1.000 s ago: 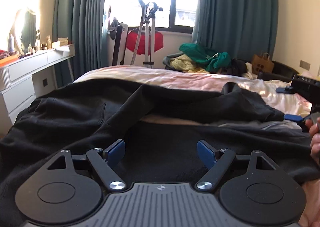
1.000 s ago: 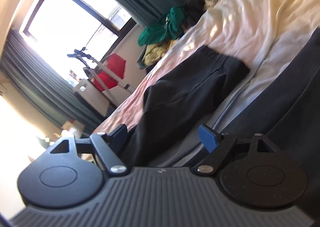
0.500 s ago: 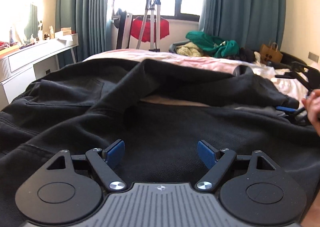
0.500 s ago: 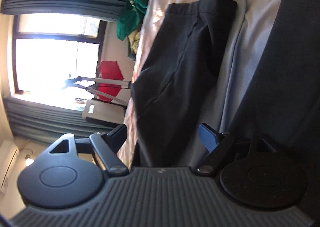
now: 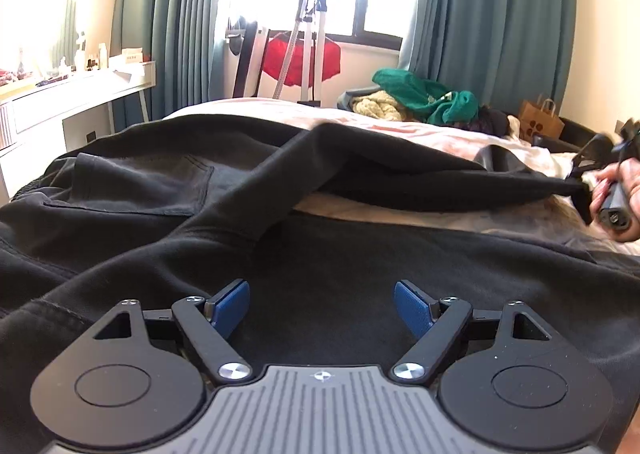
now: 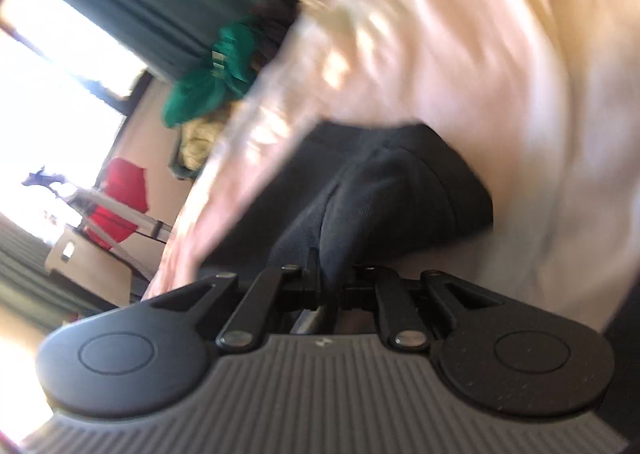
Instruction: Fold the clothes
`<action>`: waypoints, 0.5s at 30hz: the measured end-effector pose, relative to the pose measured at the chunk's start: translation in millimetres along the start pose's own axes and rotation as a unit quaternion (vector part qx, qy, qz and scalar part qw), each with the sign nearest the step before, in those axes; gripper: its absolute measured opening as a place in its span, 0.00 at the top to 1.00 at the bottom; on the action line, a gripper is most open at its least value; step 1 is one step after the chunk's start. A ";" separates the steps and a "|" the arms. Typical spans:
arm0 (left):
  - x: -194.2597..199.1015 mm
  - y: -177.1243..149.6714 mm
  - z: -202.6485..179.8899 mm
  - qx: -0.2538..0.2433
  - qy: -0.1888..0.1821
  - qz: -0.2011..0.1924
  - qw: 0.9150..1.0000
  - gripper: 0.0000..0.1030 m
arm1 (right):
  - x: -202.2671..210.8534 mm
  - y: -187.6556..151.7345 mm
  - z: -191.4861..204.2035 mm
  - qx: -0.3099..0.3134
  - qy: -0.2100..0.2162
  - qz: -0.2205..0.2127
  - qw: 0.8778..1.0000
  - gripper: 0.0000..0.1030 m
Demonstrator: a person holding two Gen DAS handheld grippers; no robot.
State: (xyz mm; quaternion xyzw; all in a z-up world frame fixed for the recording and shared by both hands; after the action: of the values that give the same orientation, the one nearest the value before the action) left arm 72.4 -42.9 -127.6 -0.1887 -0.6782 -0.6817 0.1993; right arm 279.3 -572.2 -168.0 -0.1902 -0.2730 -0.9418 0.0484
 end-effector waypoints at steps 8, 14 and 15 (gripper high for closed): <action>3.9 7.1 3.2 0.004 -0.009 0.000 1.000 0.21 | 55.3 17.3 -22.2 0.044 0.023 -0.055 0.997 0.90; 0.9 5.8 1.5 0.001 -0.009 0.014 1.000 0.21 | 72.3 0.8 -103.7 -0.014 -0.016 -0.028 0.999 0.90; 0.1 6.2 1.9 0.002 -0.009 0.017 1.000 0.21 | 73.7 -0.4 -110.9 -0.018 -0.020 -0.023 0.999 0.90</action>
State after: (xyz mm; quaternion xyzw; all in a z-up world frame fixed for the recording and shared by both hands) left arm 75.6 -41.1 -122.2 -0.2056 -0.6778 -0.6756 0.2049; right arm 174.4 -630.0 -226.2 -0.2038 -0.2609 -0.9434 0.0179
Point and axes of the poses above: each gripper's, at about its wrist camera, not at the fingertips, and x roughly against the way its jaws point, z to its left, y to its top, the point moved 2 cm from there along -x, roughly the way its jaws point, and after that the axes turned 9 degrees about y, right-handed, at the moved point
